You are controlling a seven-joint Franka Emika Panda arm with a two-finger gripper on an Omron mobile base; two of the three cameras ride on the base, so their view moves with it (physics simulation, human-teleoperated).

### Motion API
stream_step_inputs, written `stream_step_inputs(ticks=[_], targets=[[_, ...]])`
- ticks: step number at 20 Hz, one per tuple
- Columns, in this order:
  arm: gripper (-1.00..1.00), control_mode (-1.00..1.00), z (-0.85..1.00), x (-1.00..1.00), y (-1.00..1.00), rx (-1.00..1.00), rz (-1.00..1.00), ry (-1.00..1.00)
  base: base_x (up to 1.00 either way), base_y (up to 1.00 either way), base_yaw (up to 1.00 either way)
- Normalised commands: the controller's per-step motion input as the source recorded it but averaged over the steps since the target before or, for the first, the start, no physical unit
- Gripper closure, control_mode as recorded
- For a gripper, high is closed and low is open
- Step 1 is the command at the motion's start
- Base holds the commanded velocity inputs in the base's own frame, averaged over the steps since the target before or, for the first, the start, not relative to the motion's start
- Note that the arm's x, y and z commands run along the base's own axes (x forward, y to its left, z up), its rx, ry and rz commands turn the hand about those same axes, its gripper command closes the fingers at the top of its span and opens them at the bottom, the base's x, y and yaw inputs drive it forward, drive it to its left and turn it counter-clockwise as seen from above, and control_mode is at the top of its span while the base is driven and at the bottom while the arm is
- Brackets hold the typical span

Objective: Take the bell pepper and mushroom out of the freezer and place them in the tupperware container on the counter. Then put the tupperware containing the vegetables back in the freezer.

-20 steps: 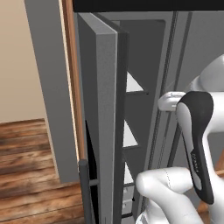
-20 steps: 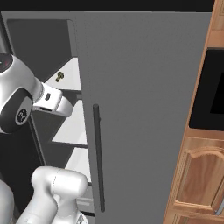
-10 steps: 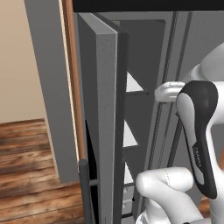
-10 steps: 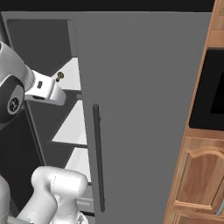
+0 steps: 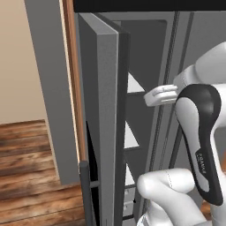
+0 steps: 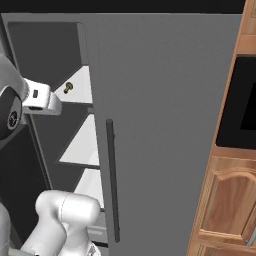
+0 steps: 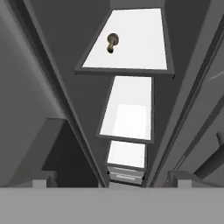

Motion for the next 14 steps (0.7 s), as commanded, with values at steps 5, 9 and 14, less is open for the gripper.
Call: stream_step_inputs(ticks=[5, 9, 14], targets=[[-1.0, -1.0, 0.0, 0.46, 0.21, 0.0, 0.13, -0.05, 0.0, 0.0, 0.0], [-1.0, -1.0, -0.02, 0.66, 0.0, 0.0, 0.05, 0.03, 0.0, 0.0, 0.0], [-1.0, -1.0, -0.03, 0.46, 0.04, 0.0, -0.01, 0.06, 0.0, 0.0, 0.0]])
